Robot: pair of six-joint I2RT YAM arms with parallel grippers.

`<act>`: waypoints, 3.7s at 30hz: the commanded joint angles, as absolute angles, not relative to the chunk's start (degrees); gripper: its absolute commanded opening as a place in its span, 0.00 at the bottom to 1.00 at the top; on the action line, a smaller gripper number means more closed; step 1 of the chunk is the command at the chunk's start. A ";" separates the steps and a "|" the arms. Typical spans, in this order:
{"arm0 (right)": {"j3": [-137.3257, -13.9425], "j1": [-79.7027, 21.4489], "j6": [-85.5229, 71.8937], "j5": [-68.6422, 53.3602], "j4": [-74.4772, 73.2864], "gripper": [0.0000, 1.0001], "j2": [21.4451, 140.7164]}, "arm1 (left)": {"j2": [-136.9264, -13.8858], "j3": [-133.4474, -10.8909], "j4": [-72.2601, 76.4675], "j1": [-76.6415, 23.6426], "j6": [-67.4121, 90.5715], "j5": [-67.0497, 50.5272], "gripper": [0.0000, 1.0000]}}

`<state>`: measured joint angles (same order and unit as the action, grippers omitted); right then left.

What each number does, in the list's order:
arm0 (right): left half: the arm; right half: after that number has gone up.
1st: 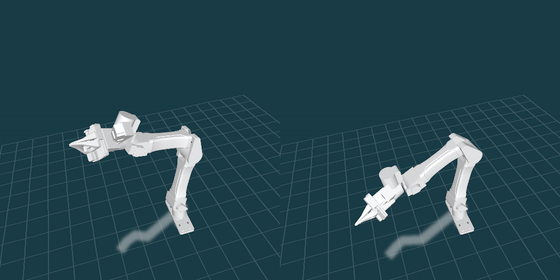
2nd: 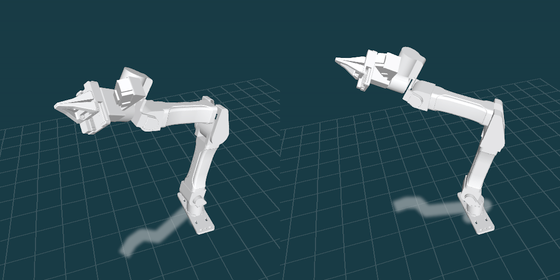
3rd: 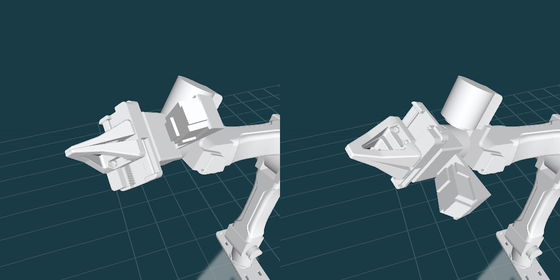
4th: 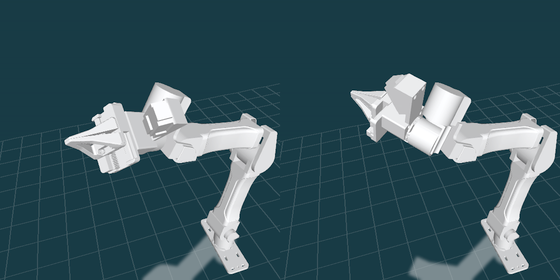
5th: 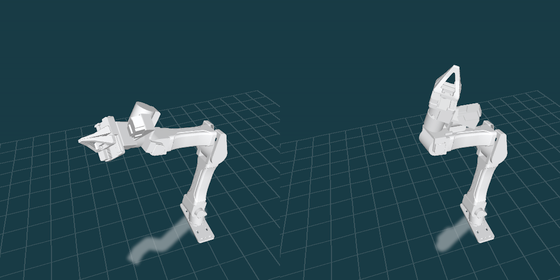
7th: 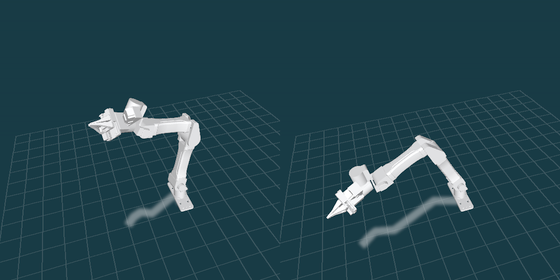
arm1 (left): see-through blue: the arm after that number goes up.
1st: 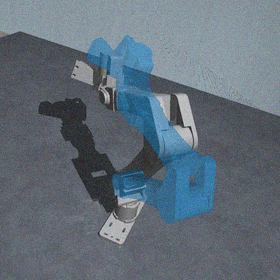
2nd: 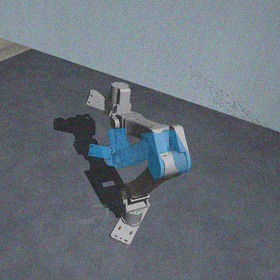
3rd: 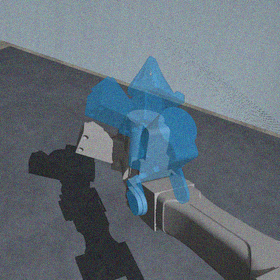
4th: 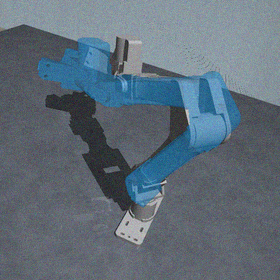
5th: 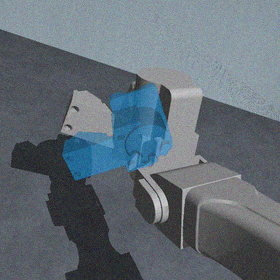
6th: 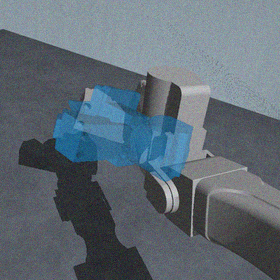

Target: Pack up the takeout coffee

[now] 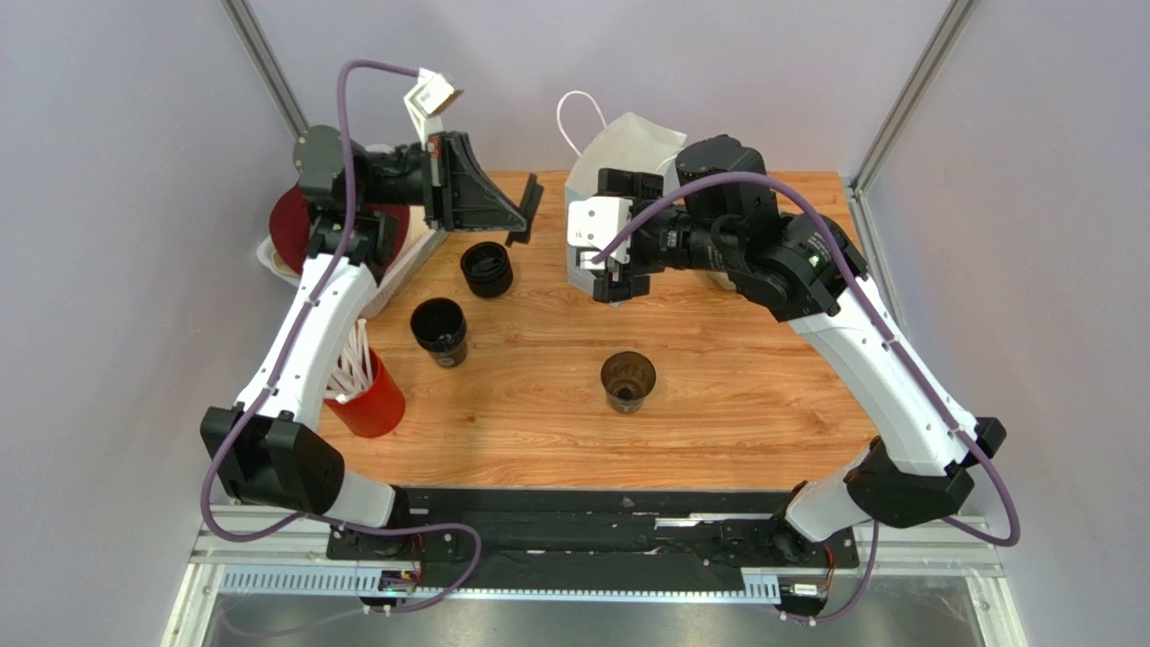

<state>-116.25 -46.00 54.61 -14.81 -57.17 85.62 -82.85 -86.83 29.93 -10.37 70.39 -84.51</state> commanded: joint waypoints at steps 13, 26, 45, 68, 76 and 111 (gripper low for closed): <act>-113.65 -46.67 66.35 -26.88 -66.53 0.86 82.88 | -74.71 -67.95 29.27 -19.24 67.85 -101.16 0.00; -111.62 -47.37 65.83 -34.71 -68.73 0.88 83.85 | -71.37 -58.98 29.18 -22.41 68.47 -101.25 0.00; -116.01 -49.31 68.02 -39.02 -72.86 0.78 92.19 | -68.64 -55.99 28.92 -24.08 68.03 -101.34 0.00; -116.46 -49.31 68.65 -45.53 -78.84 0.19 91.85 | -66.97 -55.72 29.09 -24.35 67.15 -101.34 0.53; -111.54 -49.31 60.74 -46.41 -73.84 0.10 88.86 | -71.63 -62.66 29.71 -24.17 64.69 -101.34 0.83; -97.38 -49.31 42.19 -46.14 -60.29 0.02 78.57 | -67.06 -83.49 87.19 -11.97 102.13 -92.12 0.98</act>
